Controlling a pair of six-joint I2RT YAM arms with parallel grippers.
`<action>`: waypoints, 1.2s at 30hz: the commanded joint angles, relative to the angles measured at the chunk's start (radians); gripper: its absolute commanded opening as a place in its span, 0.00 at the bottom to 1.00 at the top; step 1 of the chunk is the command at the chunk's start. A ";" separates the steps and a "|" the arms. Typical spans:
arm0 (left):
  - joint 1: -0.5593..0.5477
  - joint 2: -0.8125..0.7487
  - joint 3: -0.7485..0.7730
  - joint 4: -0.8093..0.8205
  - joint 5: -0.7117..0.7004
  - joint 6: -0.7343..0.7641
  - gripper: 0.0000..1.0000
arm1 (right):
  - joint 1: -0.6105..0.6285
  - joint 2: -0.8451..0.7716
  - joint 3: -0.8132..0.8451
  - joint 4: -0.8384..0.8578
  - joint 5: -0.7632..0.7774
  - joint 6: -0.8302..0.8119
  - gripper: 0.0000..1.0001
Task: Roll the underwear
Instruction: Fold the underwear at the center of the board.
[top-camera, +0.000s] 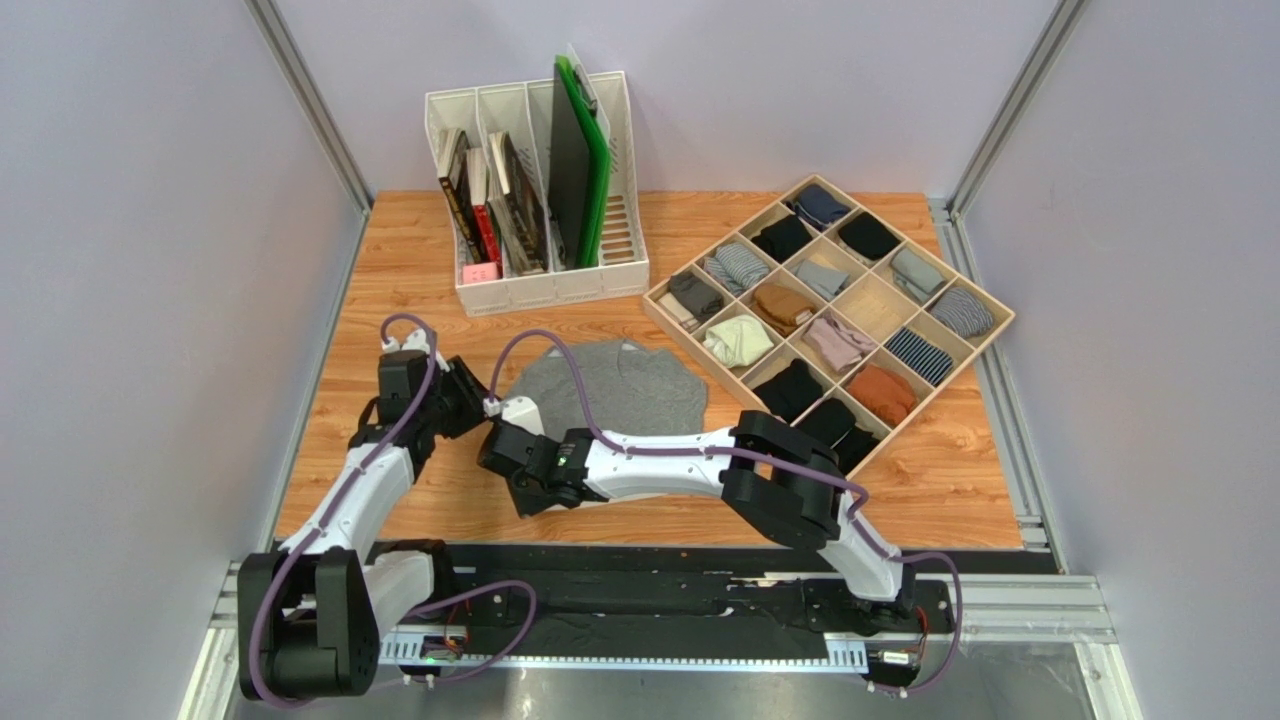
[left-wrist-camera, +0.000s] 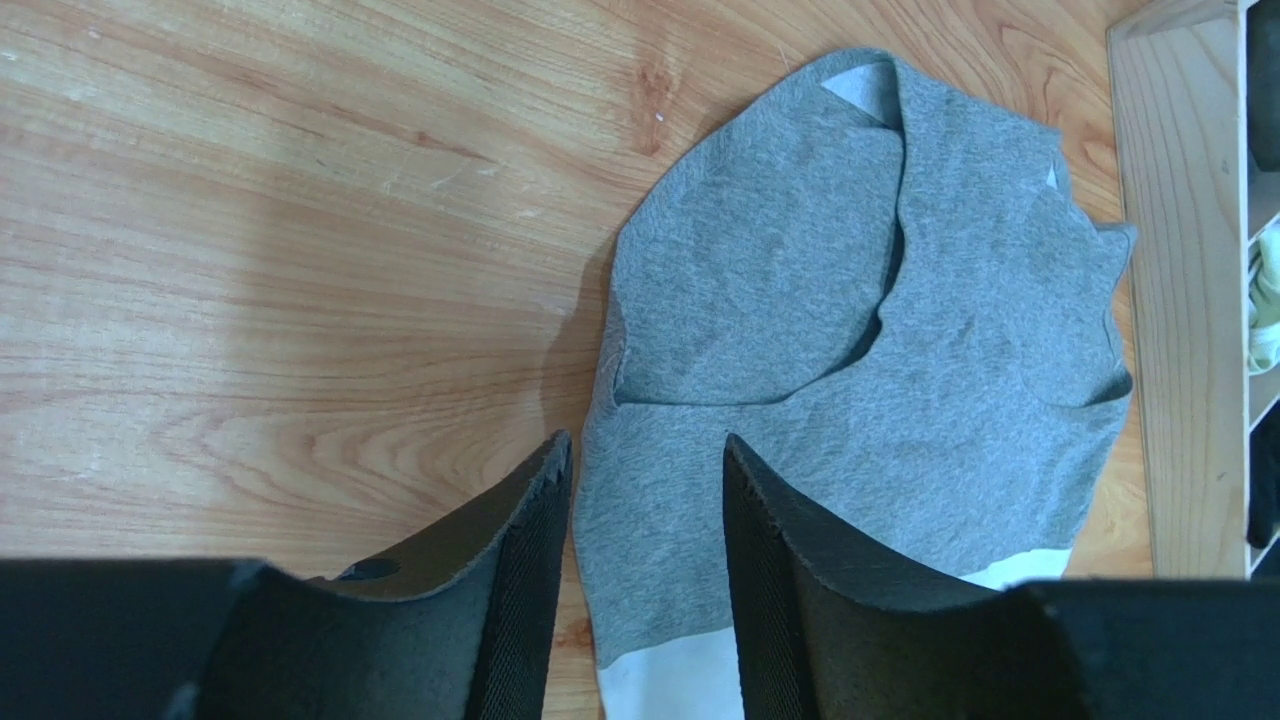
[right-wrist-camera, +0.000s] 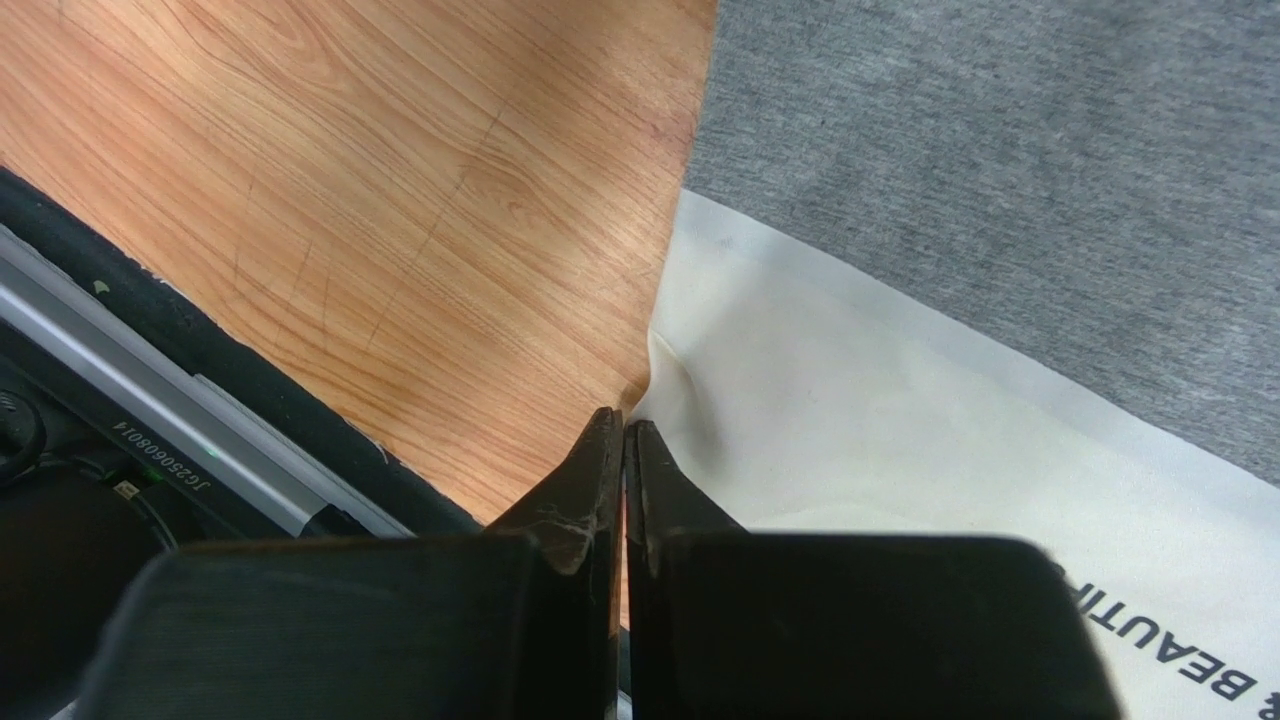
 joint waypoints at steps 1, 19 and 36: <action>-0.010 -0.003 0.001 0.012 0.013 0.017 0.48 | 0.002 -0.027 0.003 0.044 -0.010 0.017 0.00; -0.013 0.187 0.024 0.104 0.037 0.020 0.45 | -0.001 -0.030 -0.005 0.055 -0.026 0.017 0.00; -0.016 0.117 0.058 0.079 0.043 0.034 0.00 | -0.003 -0.056 -0.006 0.071 -0.053 -0.007 0.00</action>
